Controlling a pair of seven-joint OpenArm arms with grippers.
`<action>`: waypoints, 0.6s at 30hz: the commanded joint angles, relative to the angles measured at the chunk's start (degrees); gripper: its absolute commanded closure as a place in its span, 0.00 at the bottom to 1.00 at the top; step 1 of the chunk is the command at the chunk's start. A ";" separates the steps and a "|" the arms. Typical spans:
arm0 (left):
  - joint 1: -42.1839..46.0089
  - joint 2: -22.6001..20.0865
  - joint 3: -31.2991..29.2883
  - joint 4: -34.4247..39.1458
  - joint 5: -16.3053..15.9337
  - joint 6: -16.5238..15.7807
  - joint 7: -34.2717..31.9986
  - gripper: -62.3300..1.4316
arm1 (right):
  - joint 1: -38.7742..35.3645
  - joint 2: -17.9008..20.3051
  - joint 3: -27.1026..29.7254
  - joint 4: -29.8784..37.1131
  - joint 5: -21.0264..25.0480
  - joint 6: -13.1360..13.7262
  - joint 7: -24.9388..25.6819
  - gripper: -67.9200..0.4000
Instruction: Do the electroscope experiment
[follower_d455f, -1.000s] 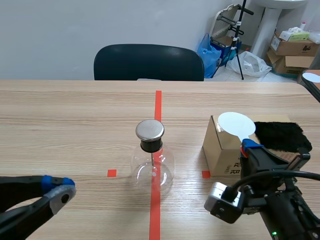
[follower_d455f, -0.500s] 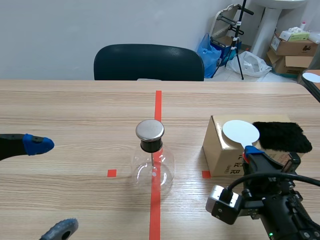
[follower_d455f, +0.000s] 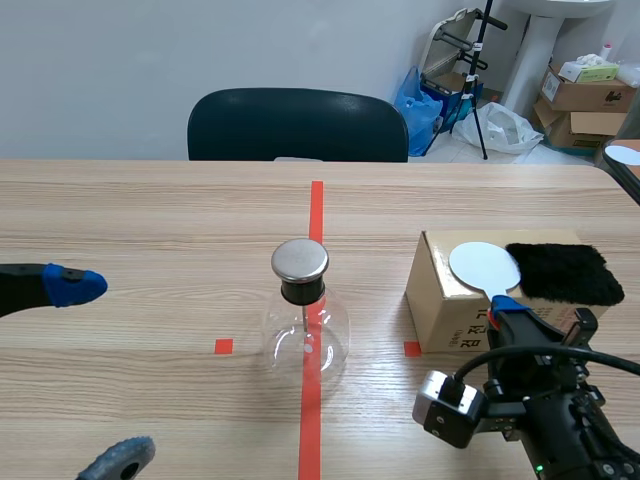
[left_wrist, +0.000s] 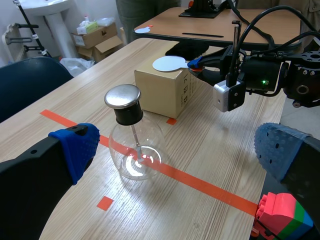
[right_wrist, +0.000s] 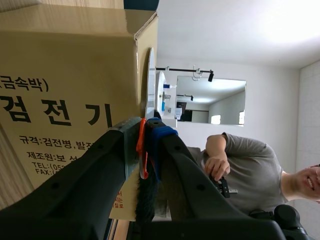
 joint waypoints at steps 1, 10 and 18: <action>-0.17 0.11 -0.20 0.15 -0.52 -0.09 -1.09 0.00 | 0.66 0.28 0.04 0.50 0.42 -3.34 -0.04 0.98; -0.17 0.11 -0.20 0.15 -0.26 -0.09 -1.11 0.00 | 0.66 0.28 0.04 0.50 0.42 -3.34 0.22 0.87; -0.17 0.11 -0.20 0.15 -0.22 -0.09 -1.09 0.00 | 0.66 0.26 0.04 0.50 1.51 -3.34 0.42 0.34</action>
